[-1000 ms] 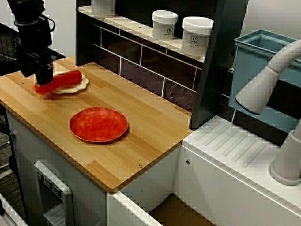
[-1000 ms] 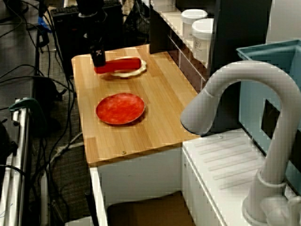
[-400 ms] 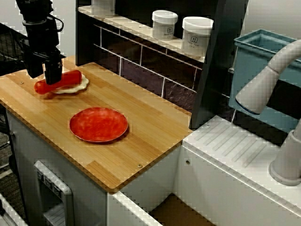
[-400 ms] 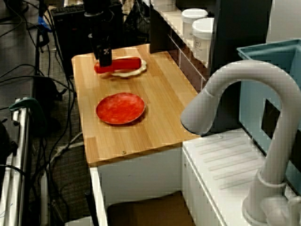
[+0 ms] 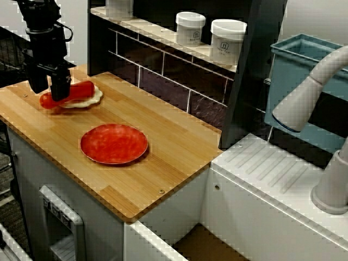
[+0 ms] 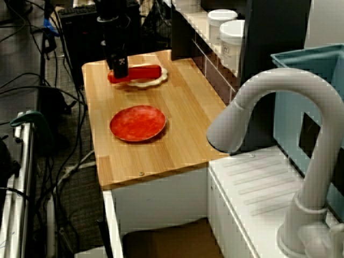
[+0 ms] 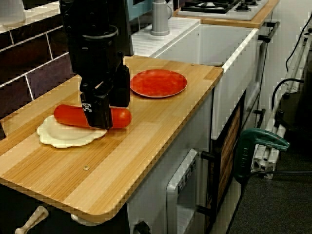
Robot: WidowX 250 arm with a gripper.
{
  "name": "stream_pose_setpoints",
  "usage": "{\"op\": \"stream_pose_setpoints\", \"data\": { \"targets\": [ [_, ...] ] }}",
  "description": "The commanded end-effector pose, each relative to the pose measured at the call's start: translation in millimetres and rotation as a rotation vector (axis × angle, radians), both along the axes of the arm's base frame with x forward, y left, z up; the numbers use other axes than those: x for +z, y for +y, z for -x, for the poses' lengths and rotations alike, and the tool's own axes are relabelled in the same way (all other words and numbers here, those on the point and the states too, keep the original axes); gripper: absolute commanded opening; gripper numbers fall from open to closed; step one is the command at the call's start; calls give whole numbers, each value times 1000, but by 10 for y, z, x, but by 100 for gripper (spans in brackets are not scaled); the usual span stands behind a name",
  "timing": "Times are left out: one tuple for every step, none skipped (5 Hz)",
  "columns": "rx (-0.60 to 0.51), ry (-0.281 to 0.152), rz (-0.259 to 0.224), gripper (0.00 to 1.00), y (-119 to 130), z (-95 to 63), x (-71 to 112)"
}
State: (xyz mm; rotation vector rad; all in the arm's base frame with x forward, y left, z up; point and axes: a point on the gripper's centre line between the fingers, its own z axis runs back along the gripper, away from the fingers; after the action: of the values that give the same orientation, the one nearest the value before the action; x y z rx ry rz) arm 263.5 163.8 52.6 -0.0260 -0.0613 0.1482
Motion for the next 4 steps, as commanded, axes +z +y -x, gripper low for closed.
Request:
{"op": "stream_pose_setpoints", "data": {
  "targets": [
    [-3,-33,-32,100,-33,76,57],
    [-14,-33,-32,100,-47,63,18],
    [-6,-36,-23,0,-47,70,-13],
    [-5,-36,-25,0,-37,71,-17]
  ]
}}
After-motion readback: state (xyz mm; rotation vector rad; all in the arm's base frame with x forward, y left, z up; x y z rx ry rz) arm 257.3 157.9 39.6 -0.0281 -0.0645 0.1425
